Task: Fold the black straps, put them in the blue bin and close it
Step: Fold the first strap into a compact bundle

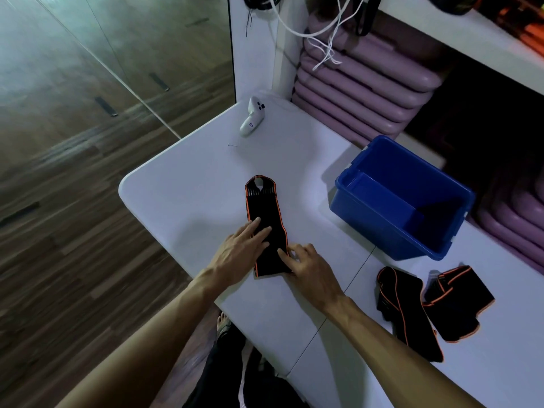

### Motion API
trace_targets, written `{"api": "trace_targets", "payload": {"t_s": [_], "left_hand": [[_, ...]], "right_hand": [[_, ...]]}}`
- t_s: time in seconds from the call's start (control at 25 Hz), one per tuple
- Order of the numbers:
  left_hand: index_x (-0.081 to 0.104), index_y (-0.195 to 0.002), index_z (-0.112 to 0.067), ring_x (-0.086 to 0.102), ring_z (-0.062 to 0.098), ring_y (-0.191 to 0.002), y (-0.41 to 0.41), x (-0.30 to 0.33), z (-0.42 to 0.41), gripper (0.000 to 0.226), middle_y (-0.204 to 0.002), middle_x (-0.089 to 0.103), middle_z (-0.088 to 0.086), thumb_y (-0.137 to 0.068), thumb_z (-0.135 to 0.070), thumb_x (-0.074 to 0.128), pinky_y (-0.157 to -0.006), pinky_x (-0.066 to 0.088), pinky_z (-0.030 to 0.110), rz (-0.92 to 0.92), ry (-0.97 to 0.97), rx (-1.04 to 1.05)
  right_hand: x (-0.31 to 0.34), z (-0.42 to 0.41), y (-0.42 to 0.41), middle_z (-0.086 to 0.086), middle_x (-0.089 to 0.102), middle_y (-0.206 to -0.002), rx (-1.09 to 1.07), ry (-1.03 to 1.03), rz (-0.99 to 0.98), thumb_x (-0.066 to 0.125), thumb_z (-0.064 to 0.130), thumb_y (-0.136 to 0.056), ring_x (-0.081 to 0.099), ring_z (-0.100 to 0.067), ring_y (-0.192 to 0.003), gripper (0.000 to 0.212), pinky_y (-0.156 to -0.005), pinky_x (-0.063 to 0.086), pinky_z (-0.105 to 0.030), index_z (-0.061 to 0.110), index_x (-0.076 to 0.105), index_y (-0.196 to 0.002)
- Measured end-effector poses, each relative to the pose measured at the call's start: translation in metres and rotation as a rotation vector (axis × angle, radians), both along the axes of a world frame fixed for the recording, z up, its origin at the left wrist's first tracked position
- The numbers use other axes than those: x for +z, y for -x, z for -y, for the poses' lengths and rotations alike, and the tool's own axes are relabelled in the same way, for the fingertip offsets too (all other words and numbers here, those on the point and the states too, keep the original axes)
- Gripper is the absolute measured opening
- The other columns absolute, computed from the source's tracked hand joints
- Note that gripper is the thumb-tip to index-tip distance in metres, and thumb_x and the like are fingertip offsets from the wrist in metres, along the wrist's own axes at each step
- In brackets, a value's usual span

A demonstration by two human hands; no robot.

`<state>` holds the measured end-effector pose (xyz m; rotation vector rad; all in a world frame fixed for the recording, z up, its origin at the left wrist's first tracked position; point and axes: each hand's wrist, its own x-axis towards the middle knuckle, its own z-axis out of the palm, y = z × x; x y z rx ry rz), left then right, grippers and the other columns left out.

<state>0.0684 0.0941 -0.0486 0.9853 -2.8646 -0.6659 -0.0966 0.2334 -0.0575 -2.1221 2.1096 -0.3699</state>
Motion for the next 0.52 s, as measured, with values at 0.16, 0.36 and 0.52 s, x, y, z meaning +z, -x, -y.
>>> {"api": "trace_targets", "payload": {"t_s": [0.16, 0.36, 0.52], "left_hand": [[0.01, -0.151, -0.033, 0.001, 0.029, -0.149, -0.014, -0.017, 0.011, 0.051, -0.162, 0.0, 0.0, -0.103, -0.038, 0.024, -0.117, 0.017, 0.054, 0.239, 0.036, -0.042], [0.029, -0.148, -0.028, 0.01, 0.033, -0.148, -0.011, -0.011, 0.018, 0.052, -0.161, 0.007, 0.011, -0.099, -0.045, 0.024, -0.112, 0.03, 0.054, 0.213, 0.105, -0.02], [0.049, -0.138, -0.021, 0.035, 0.023, -0.14, -0.024, -0.012, 0.008, 0.047, -0.153, 0.036, 0.007, -0.099, -0.04, 0.029, -0.104, 0.044, 0.041, 0.032, 0.153, -0.188]], "right_hand": [[-0.001, -0.005, -0.003, -0.015, 0.066, -0.119, 0.038, 0.021, -0.05, 0.077, -0.001, -0.076, 0.063, -0.032, -0.095, 0.053, -0.063, 0.059, -0.039, 0.002, 0.061, -0.127], [0.0, -0.003, 0.003, -0.016, 0.065, -0.121, 0.076, 0.008, -0.019, 0.077, -0.004, -0.074, 0.064, -0.032, -0.1, 0.056, -0.065, 0.061, -0.04, 0.001, 0.061, -0.128], [0.006, 0.001, 0.007, -0.017, 0.068, -0.114, 0.123, 0.003, -0.001, 0.076, 0.0, -0.076, 0.065, -0.033, -0.098, 0.051, -0.062, 0.061, -0.041, 0.002, 0.063, -0.125]]}}
